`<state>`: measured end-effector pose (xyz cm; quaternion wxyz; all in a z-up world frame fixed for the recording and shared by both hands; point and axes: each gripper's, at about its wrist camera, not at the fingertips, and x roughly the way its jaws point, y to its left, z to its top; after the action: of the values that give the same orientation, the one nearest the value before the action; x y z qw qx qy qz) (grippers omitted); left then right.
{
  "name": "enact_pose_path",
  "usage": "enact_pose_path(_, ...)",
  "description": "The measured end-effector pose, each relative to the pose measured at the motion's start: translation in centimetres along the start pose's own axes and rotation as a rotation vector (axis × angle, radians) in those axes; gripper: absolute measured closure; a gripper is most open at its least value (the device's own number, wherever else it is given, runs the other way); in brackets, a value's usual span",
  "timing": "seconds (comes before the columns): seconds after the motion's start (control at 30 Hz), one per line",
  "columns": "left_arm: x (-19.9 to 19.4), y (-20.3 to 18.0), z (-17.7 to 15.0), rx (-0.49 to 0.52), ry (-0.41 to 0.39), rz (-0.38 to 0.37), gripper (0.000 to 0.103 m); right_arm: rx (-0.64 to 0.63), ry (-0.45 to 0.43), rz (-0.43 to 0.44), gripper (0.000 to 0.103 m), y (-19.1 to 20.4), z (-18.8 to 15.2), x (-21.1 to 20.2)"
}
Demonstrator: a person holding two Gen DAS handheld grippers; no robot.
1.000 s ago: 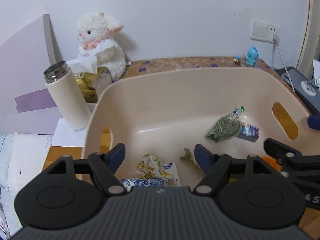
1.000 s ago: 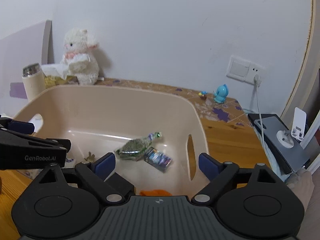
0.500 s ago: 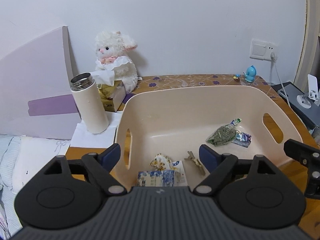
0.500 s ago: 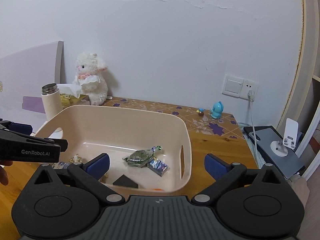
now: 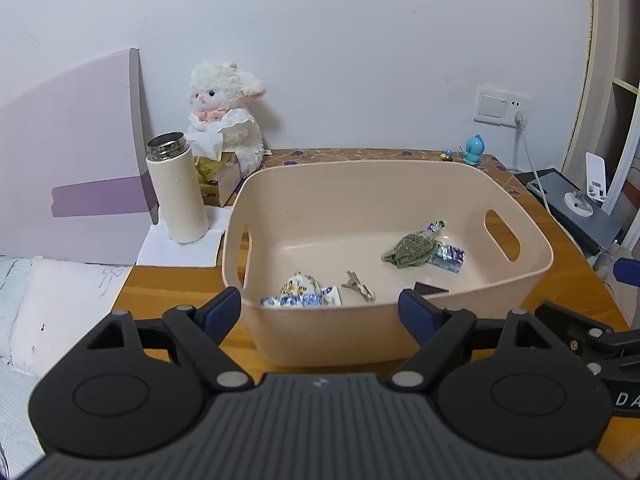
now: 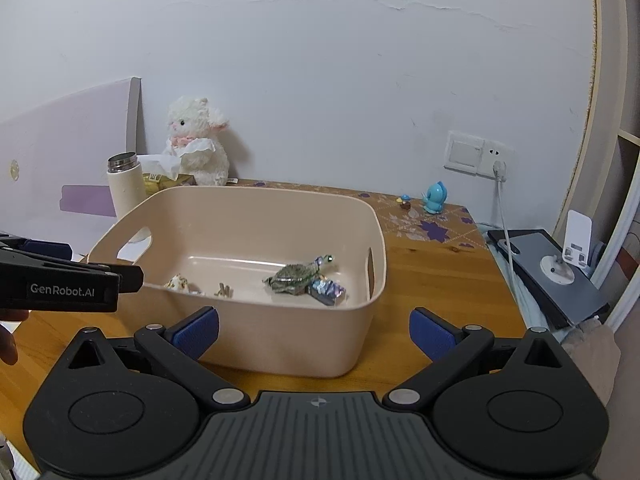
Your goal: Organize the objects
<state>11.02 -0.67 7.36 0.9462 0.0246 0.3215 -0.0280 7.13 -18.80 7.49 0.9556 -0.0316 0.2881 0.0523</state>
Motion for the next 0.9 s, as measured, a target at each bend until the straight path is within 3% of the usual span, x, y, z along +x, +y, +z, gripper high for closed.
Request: enact_pose_path(0.9, -6.9, -0.5, -5.8, 0.025, 0.021, -0.020, 0.016, 0.038, 0.023, 0.005, 0.000, -0.1, -5.0, -6.7)
